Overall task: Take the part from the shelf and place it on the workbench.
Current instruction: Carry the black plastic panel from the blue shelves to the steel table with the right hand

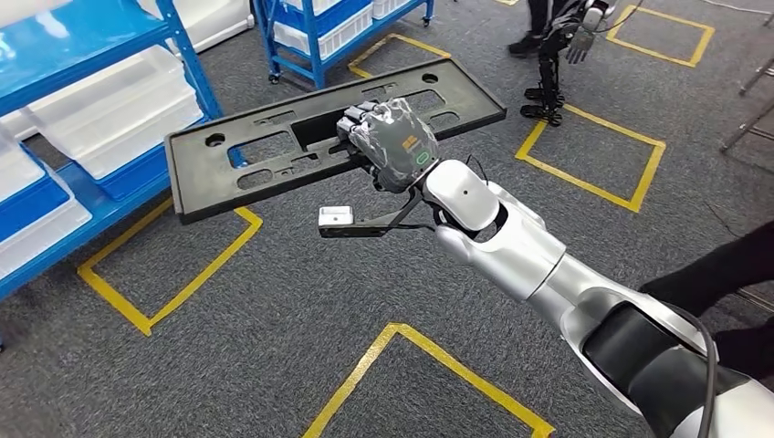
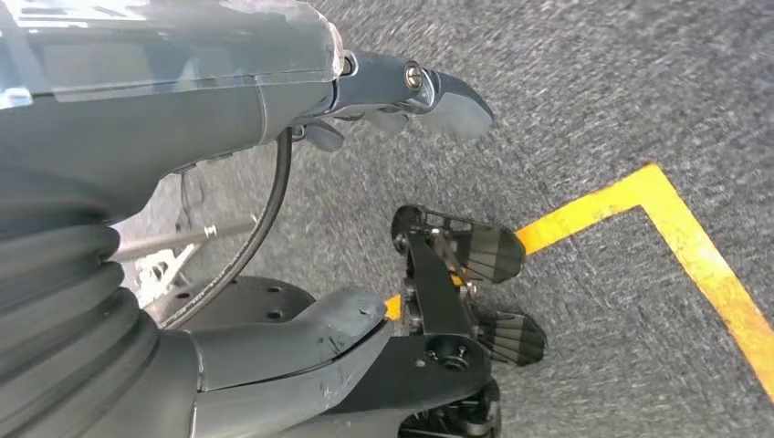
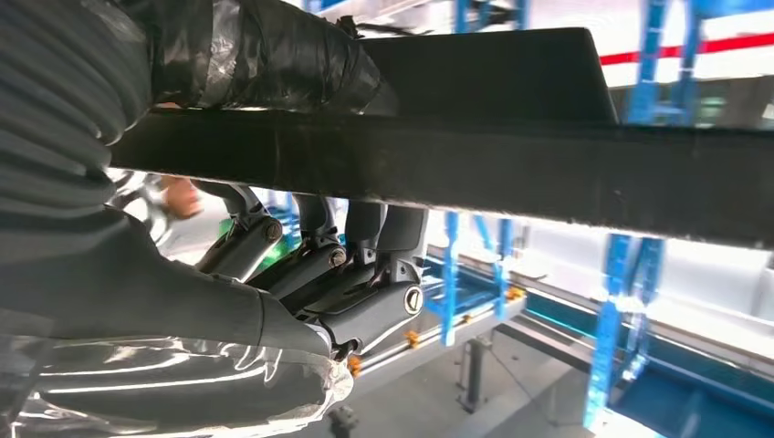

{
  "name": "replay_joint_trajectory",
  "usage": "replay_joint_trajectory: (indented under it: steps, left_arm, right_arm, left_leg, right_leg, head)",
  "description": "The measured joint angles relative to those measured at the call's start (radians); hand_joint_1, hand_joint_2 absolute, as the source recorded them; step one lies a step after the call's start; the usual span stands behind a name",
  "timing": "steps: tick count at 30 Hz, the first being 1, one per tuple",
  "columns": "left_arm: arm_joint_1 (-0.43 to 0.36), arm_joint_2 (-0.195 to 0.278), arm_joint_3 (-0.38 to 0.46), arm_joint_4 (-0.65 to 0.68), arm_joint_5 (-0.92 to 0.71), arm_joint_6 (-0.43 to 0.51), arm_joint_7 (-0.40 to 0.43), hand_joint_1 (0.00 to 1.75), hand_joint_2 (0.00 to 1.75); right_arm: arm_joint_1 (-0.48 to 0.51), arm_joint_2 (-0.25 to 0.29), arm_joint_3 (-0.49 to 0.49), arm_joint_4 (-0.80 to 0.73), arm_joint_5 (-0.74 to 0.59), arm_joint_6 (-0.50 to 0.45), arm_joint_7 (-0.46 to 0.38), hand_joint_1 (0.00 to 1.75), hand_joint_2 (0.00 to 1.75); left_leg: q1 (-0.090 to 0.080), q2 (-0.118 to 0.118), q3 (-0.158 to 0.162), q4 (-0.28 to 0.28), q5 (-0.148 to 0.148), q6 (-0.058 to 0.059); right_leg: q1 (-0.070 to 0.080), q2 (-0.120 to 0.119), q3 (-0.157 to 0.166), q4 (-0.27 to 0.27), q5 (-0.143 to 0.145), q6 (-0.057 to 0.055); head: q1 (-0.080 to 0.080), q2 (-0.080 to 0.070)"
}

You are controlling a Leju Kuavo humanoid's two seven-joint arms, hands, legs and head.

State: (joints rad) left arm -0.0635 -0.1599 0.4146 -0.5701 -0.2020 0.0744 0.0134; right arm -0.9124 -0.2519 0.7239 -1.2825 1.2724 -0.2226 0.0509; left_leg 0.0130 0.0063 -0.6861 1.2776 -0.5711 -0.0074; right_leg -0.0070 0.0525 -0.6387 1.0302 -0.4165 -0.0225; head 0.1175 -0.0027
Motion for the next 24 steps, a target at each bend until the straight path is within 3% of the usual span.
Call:
replay_joint_trajectory:
  steps: [1, 3, 5, 7, 9, 11, 13, 14, 15, 16, 18, 20, 22, 24]
  left_arm:
    - [0.0, 0.0, -0.002, -0.001, 0.003, 0.0, 0.001, 0.0, 1.75]
    - [0.001, 0.0, -0.005, -0.002, 0.01, 0.0, 0.002, 0.0, 1.75]
    - [0.003, 0.001, -0.007, -0.003, 0.016, 0.0, 0.002, 0.0, 1.75]
    - [0.005, -0.001, -0.009, -0.006, 0.022, 0.0, 0.003, 0.0, 1.75]
    - [0.006, -0.003, -0.013, -0.013, 0.027, -0.001, 0.003, 0.0, 1.75]
    - [0.01, -0.004, -0.016, -0.021, 0.028, -0.001, 0.006, 0.0, 1.75]
    - [0.016, -0.004, -0.018, -0.027, 0.029, -0.001, 0.011, 0.0, 1.75]
    - [0.019, -0.004, -0.02, -0.029, 0.03, -0.001, 0.014, 0.0, 1.75]
    - [0.021, -0.004, -0.023, -0.031, 0.03, -0.001, 0.015, 0.0, 1.75]
    - [0.023, -0.004, -0.026, -0.033, 0.032, -0.001, 0.015, 0.0, 1.75]
    - [0.023, -0.004, -0.03, -0.037, 0.035, -0.001, 0.015, 0.0, 1.75]
    - [0.025, -0.005, -0.033, -0.043, 0.037, -0.001, 0.014, 0.0, 1.75]
    - [0.027, -0.006, -0.034, -0.049, 0.038, -0.001, 0.015, 0.0, 1.75]
    - [0.027, -0.006, -0.035, -0.054, 0.038, -0.001, 0.015, 0.0, 1.75]
  right_arm:
    - [0.0, -0.005, -0.002, 0.0, 0.001, 0.002, 0.0, 1.75, 1.75]
    - [-0.001, -0.016, -0.008, 0.0, 0.002, 0.005, 0.0, 1.75, 1.75]
    - [-0.002, -0.03, -0.016, 0.0, 0.001, 0.009, -0.001, 1.75, 1.75]
    - [0.001, -0.048, -0.024, 0.0, 0.001, 0.014, -0.001, 1.75, 1.75]
    - [0.003, -0.064, -0.036, 0.0, 0.0, 0.018, -0.001, 1.75, 1.75]
    - [0.003, -0.07, -0.048, 0.0, -0.001, 0.02, -0.001, 1.75, 1.75]
    - [0.007, -0.073, -0.054, 0.0, -0.001, 0.022, 0.0, 1.75, 1.75]
    - [0.011, -0.075, -0.055, 0.001, -0.001, 0.023, 0.0, 1.75, 1.75]
    - [0.013, -0.078, -0.056, 0.001, -0.001, 0.023, 0.0, 1.75, 1.75]
    - [0.015, -0.08, -0.058, 0.001, -0.001, 0.023, 0.0, 1.75, 1.75]
    - [0.014, -0.083, -0.065, 0.001, 0.001, 0.023, 0.0, 1.75, 1.75]
    - [0.012, -0.085, -0.071, -0.001, 0.002, 0.023, 0.0, 1.75, 1.75]
    - [0.012, -0.088, -0.074, -0.003, 0.003, 0.023, 0.0, 1.75, 1.75]
    - [0.011, -0.09, -0.079, -0.006, 0.003, 0.023, 0.0, 1.75, 1.75]
  left_leg:
    - [0.001, -0.01, 0.026, -0.06, 0.04, 0.002]
    - [0.005, -0.055, 0.081, -0.183, 0.091, 0.007]
    - [0.005, -0.081, 0.102, -0.232, 0.096, 0.011]
    - [0.004, -0.062, 0.103, -0.242, 0.1, 0.02]
    - [0.006, -0.037, 0.107, -0.253, 0.109, 0.036]
    - [0.003, -0.012, 0.108, -0.259, 0.113, 0.047]
    - [-0.002, 0.014, 0.106, -0.259, 0.113, 0.05]
    - [-0.003, 0.027, 0.106, -0.259, 0.112, 0.05]
    - [-0.003, 0.04, 0.107, -0.258, 0.111, 0.049]
    - [-0.004, 0.051, 0.108, -0.257, 0.109, 0.048]
    - [-0.007, 0.07, 0.109, -0.254, 0.104, 0.042]
    - [-0.013, 0.088, 0.111, -0.252, 0.099, 0.033]
    - [-0.015, 0.107, 0.114, -0.254, 0.096, 0.022]
    - [-0.011, 0.084, 0.106, -0.227, 0.071, 0.012]
  right_leg:
    - [-0.001, 0.013, 0.0, 0.003, -0.001, 0.001]
    - [-0.002, 0.037, -0.005, 0.01, -0.001, 0.009]
    - [-0.004, 0.059, -0.016, 0.011, 0.005, 0.024]
    - [-0.008, 0.077, -0.025, 0.008, 0.013, 0.038]
    - [-0.006, 0.042, -0.043, 0.041, -0.01, 0.046]
    - [-0.004, -0.018, -0.093, 0.148, -0.068, 0.051]
    - [-0.008, -0.041, -0.146, 0.264, -0.112, 0.056]
    - [-0.01, -0.046, -0.152, 0.281, -0.111, 0.057]
    - [-0.01, -0.05, -0.139, 0.261, -0.093, 0.058]
    - [-0.01, -0.06, -0.106, 0.204, -0.062, 0.057]
    - [-0.003, -0.103, -0.032, 0.068, -0.018, 0.051]
    - [0.008, -0.124, -0.004, 0.009, -0.009, 0.04]
    - [0.01, -0.1, -0.005, 0.006, -0.005, 0.028]
    - [0.005, -0.079, -0.003, -0.001, 0.0, 0.017]
  head:
    - [0.0, 0.0]
    - [0.0, 0.0]
    - [0.0, 0.0]
    - [0.0, 0.0]
    - [0.002, 0.0]
    - [0.004, 0.0]
    - [0.004, 0.0]
    - [0.004, 0.0]
    - [0.004, 0.0]
    - [0.004, 0.0]
    - [0.004, 0.0]
    - [0.004, 0.0]
    - [0.004, 0.0]
    - [0.004, 0.0]
